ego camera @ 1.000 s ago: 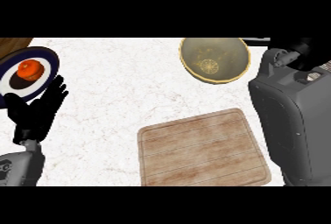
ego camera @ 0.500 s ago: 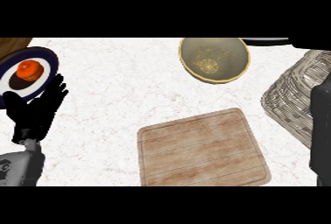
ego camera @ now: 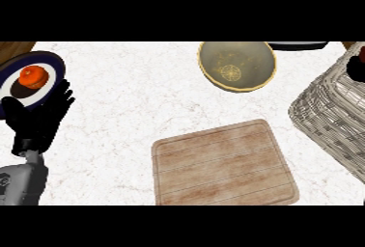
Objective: Pick the bell pepper from the cutting board and place it in the basket
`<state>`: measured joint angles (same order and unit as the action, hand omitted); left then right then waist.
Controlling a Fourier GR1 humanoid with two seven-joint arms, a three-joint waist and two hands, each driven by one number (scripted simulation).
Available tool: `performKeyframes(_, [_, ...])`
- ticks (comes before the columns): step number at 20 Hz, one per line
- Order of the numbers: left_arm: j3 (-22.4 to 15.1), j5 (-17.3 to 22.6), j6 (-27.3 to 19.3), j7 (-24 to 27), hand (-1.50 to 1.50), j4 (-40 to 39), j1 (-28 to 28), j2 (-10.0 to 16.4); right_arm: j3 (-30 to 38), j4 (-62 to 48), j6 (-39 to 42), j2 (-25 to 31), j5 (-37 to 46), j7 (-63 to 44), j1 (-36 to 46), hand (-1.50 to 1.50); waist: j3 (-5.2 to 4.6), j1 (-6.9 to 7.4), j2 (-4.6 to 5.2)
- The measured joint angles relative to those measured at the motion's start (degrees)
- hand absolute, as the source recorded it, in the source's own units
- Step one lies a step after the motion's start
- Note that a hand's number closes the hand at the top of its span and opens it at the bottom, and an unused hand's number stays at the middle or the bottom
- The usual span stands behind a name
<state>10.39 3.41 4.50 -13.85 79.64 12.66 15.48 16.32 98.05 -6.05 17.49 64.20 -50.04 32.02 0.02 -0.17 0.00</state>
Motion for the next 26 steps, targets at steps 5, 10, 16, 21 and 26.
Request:
performKeyframes(5, [-0.3,-0.9,-0.2,2.2,0.0,-0.5,-1.1,-0.7,4.3,-3.0,-8.1,-0.3,1.3,-0.2,-2.9,-1.5,0.0,0.19,0.07])
performKeyframes(10, [0.0,-0.7,0.3,2.1,0.0,-0.8,-0.9,-0.8,5.8,-8.6,-11.7,1.3,-1.5,2.6,-3.3,-1.5,0.01,0.28,0.05])
performKeyframes(16, [-0.4,-1.1,-0.4,-0.1,0.0,1.8,-1.1,-1.2,7.3,-8.3,-14.6,3.0,-7.5,8.0,-4.5,-1.5,-0.01,0.23,-0.02])
performKeyframes(21, [0.2,-1.0,-0.2,0.7,0.0,1.4,-1.8,-1.0,13.0,-4.7,-20.2,3.2,-11.7,7.7,-5.6,-1.5,0.0,-0.16,-0.1])
performKeyframes(26, [0.8,-0.8,-0.3,0.7,0.0,1.0,-1.8,-0.8,20.3,4.5,-21.2,3.5,-19.4,6.0,-10.3,-1.5,-0.01,-1.01,-0.3])
